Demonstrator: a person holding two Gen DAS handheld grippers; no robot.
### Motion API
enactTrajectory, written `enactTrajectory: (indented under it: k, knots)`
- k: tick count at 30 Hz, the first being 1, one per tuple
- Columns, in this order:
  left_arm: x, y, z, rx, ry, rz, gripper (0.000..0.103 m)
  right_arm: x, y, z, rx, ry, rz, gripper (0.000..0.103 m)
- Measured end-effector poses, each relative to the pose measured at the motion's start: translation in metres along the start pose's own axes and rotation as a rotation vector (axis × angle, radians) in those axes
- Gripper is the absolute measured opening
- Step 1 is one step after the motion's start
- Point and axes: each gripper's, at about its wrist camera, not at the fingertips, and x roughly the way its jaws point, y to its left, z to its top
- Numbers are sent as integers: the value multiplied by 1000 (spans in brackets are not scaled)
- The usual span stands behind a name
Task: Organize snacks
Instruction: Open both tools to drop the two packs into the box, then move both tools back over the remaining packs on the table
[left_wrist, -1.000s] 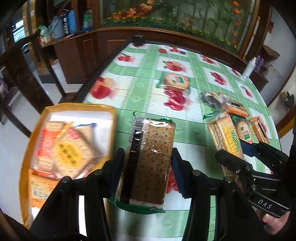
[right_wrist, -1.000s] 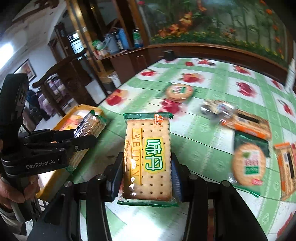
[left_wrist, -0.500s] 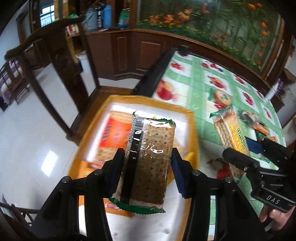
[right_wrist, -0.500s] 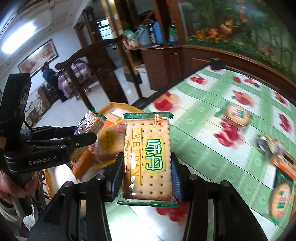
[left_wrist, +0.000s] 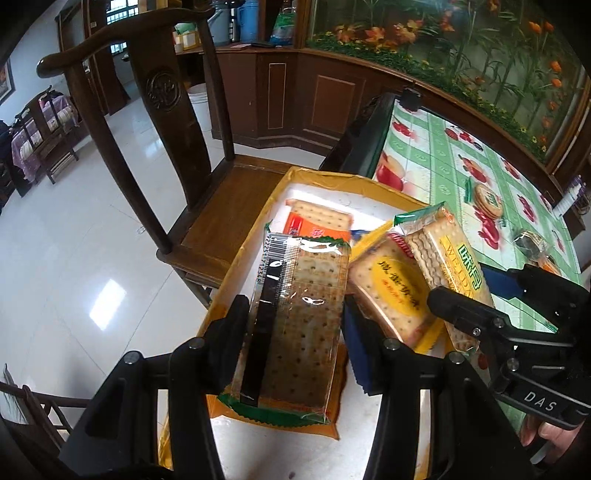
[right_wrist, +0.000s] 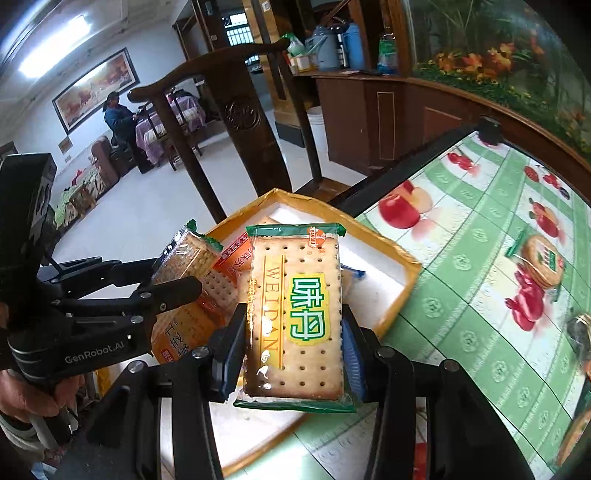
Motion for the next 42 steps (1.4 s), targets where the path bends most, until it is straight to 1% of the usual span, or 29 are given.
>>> enactTrajectory:
  k: [15,18,20,21,22,25,27,29,30,31,32,34,36,38,42]
  knots:
    - [19,8,-2,-18,26,21,52,20,15,4,-13,42,4,46]
    - [21,8,-3,-18,29,30,52,21,19,4,-21,36,2,47]
    - [23,7,-3,-17,29,38,52,21,19,4,-16,33,17,47]
    - [23,7,-3,-15,29,41,52,21,19,4,-11,33,22,48]
    - [24,7,-3,-14,30,45,52,20,17,4,-1,29,30,53]
    - [25,6,-4,-6,34,60,53,16,14,3,28,24,51,61]
    - [24,5,-4,-2,33,64,56,13,13,3,31,14,47,61]
    - [21,3,-5,-1,23,55,65,10,11,3,31,3,40,62]
    - [19,2,-5,-3,19,51,67,8,11,2,30,-1,35,62]
    - [17,1,-5,-2,12,50,72,6,10,1,29,-3,30,62]
    - [13,-1,-4,3,-3,53,75,3,8,0,28,-12,21,62]
    - [5,-6,-3,23,-38,82,79,0,6,-1,27,-20,10,63]
    - [-3,-12,-2,41,-67,99,80,-6,5,-4,18,-33,-17,66]
    - [-9,-15,0,42,-82,86,81,-11,2,-6,10,-47,-46,67]
    - [-16,-24,2,44,-92,64,81,-22,-7,-11,24,-61,-68,68]
